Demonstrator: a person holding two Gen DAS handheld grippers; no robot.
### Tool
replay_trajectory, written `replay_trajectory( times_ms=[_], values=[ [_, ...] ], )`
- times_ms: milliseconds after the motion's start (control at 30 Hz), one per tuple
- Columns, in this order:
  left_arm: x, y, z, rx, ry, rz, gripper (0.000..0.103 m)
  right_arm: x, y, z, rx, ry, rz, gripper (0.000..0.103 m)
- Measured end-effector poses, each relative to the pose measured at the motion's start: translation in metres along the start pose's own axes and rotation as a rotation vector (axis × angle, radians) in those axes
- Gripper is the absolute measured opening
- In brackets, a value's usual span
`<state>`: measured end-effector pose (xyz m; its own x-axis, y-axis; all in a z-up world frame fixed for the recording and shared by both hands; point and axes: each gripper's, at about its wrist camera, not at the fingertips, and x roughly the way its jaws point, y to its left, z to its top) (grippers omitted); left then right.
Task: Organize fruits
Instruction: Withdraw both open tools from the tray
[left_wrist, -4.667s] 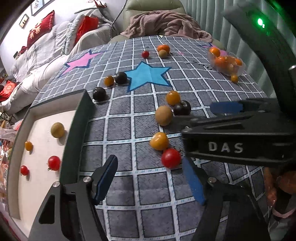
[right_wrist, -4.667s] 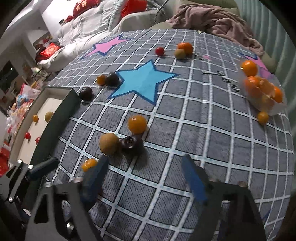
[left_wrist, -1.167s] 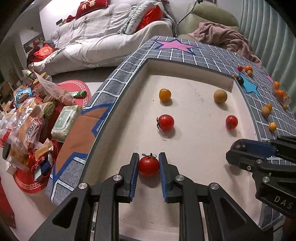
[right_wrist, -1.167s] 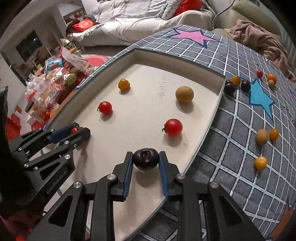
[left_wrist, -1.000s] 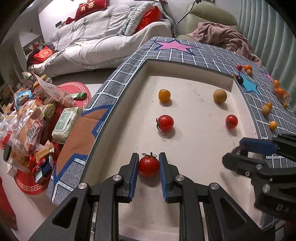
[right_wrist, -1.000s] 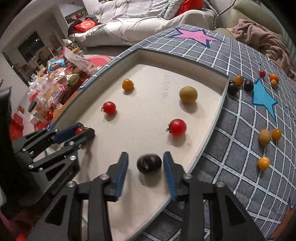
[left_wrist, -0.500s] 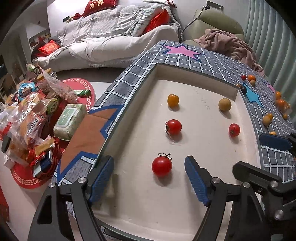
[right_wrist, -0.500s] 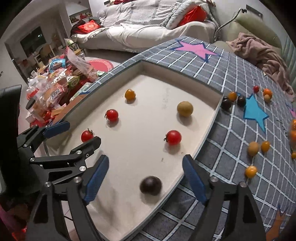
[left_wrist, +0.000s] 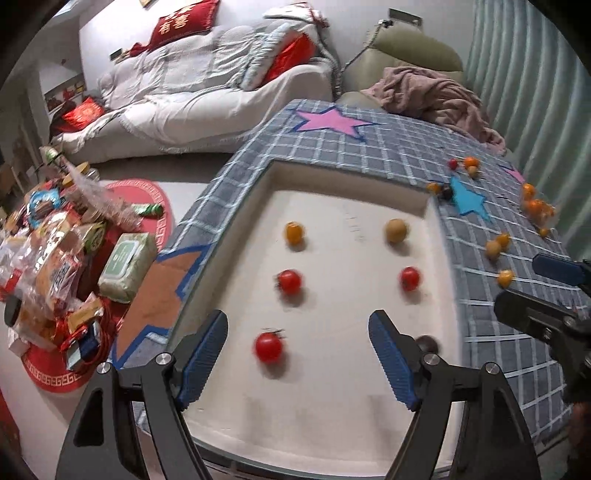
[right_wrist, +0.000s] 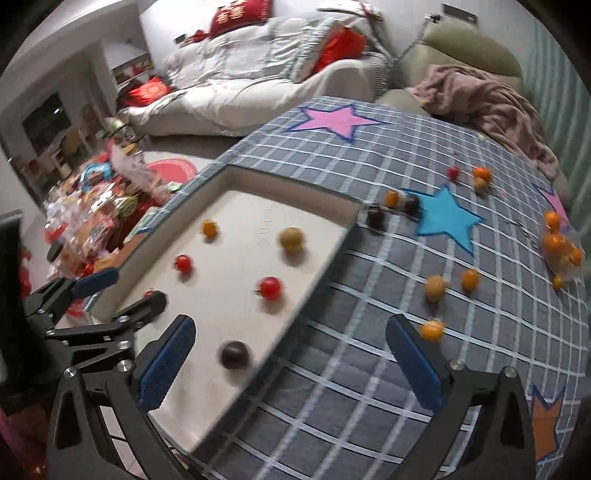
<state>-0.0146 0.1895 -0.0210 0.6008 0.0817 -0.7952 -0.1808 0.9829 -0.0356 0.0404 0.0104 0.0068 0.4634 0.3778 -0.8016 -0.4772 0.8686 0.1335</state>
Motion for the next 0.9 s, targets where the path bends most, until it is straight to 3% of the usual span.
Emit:
replay_trajectory(
  times_ms=[233,600,900],
  values=[
    [-0.014,-0.049,0.013,0.08,-0.015,-0.068,0.08,-0.017,-0.063,-0.01,0.105,-0.005,-0.06,0.103],
    [-0.014,-0.142,0.031,0.2,0.006,-0.16,0.08,-0.042,-0.194,-0.034,0.355,0.0,-0.193,0.103],
    [0.021,-0.192,0.026,0.244,0.086,-0.148,0.08,-0.014,-0.209,-0.038,0.343,0.024,-0.202,0.103]
  ],
)
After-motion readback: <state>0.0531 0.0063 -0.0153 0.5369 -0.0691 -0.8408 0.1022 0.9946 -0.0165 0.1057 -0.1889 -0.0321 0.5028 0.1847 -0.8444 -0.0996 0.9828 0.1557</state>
